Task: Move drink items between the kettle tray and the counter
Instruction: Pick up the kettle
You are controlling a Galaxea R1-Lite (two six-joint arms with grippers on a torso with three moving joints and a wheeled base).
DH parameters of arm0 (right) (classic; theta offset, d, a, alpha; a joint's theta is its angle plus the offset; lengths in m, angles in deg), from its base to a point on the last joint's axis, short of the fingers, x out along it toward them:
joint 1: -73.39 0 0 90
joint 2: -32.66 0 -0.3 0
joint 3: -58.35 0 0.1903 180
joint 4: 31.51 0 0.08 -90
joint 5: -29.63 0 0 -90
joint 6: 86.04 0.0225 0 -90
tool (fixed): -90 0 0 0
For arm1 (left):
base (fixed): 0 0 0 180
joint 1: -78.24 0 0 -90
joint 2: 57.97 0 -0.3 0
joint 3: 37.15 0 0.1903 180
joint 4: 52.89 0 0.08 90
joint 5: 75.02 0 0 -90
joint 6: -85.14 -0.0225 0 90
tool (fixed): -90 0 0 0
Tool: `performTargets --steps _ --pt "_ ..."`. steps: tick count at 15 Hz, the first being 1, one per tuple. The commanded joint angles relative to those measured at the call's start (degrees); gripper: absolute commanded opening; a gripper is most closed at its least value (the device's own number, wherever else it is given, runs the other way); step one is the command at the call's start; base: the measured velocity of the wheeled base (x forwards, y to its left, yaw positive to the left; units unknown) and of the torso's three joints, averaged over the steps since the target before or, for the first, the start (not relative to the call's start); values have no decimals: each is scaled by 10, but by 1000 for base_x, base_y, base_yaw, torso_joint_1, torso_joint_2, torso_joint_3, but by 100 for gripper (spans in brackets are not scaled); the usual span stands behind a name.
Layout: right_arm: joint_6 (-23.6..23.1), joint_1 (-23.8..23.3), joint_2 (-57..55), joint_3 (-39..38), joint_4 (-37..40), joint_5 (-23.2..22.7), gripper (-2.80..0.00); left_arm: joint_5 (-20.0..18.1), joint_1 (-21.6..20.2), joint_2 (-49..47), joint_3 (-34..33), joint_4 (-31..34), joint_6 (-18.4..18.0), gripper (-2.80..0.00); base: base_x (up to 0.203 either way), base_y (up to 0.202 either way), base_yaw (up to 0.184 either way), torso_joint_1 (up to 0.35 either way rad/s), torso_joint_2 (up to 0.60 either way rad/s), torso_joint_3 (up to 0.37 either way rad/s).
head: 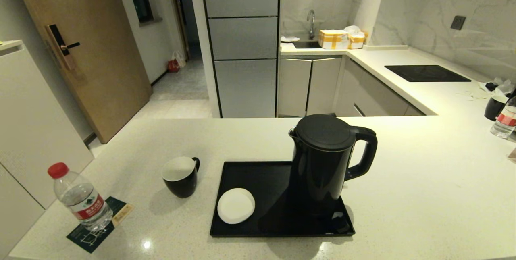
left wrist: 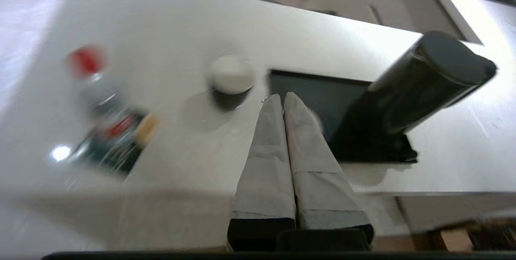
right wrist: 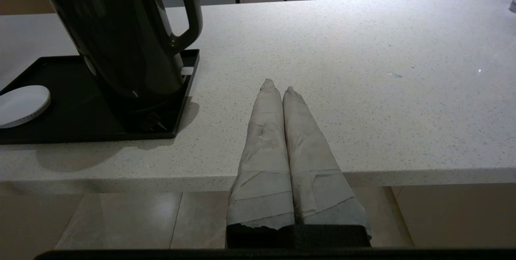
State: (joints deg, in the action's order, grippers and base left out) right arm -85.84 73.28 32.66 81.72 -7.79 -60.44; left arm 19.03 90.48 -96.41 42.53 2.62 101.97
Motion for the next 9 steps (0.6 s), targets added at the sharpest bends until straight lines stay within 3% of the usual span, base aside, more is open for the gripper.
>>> performTargets --steps 1,5,7,9 --pt "0 0 -1 0 0 0 -280 24 -30 121 21 124 -2 -280 0 0 0 0 0 0" --pt "0 0 0 0 0 0 -280 20 -94 308 -36 205 -56 -280 0 0 0 0 0 0" --pt "0 0 0 0 0 0 -280 -7 -106 383 -68 211 -90 -280 0 0 0 0 0 0" --pt "0 0 0 0 0 0 -280 -28 -114 391 -143 164 -103 -280 0 0 0 0 0 0"
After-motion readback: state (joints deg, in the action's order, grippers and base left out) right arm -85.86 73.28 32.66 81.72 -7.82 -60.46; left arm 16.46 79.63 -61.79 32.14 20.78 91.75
